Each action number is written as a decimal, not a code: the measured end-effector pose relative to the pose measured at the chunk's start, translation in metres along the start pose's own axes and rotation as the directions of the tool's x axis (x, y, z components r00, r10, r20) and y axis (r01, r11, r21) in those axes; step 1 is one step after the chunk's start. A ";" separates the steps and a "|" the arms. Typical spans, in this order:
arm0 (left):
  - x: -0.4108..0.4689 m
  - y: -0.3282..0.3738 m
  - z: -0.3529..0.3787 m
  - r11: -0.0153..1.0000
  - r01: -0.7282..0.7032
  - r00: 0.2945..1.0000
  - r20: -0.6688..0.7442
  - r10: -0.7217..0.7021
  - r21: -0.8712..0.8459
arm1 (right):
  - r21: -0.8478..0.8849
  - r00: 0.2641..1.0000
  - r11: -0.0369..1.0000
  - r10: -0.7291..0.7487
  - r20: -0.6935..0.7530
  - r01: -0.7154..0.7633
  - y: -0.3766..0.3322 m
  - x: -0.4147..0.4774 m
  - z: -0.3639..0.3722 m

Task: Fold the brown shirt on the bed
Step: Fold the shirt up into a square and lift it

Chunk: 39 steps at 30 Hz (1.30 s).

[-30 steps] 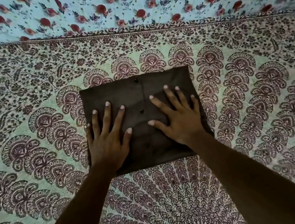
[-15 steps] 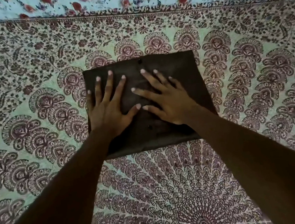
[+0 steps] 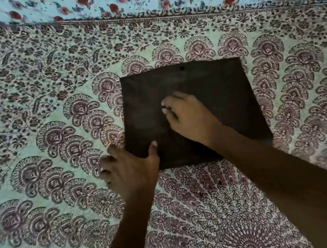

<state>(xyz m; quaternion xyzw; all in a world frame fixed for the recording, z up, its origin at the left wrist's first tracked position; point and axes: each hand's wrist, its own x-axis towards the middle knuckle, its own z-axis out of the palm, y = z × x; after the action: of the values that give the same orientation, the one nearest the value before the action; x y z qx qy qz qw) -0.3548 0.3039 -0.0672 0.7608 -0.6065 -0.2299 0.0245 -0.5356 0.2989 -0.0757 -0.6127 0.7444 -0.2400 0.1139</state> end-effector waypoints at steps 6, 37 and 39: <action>0.015 0.012 -0.016 0.872 0.099 0.968 0.249 0.028 -0.480 | 0.051 0.849 0.873 0.456 0.267 -0.485 -0.054 0.044 -0.010; -0.124 -0.294 -0.127 0.003 0.660 0.736 0.647 0.198 -0.752 | 0.817 0.891 0.375 0.057 0.451 -0.438 -0.305 -0.253 -0.141; -0.136 -0.323 -0.143 -0.042 0.664 0.710 0.612 0.349 -0.747 | 0.828 0.892 0.340 0.089 0.444 -0.446 -0.316 -0.270 -0.129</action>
<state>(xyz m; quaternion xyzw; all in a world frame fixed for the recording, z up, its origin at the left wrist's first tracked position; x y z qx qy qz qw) -0.0278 0.4811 0.0018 0.4322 -0.1042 -0.8414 0.3073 -0.2639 0.5454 0.1588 -0.3436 0.5489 -0.4835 0.5890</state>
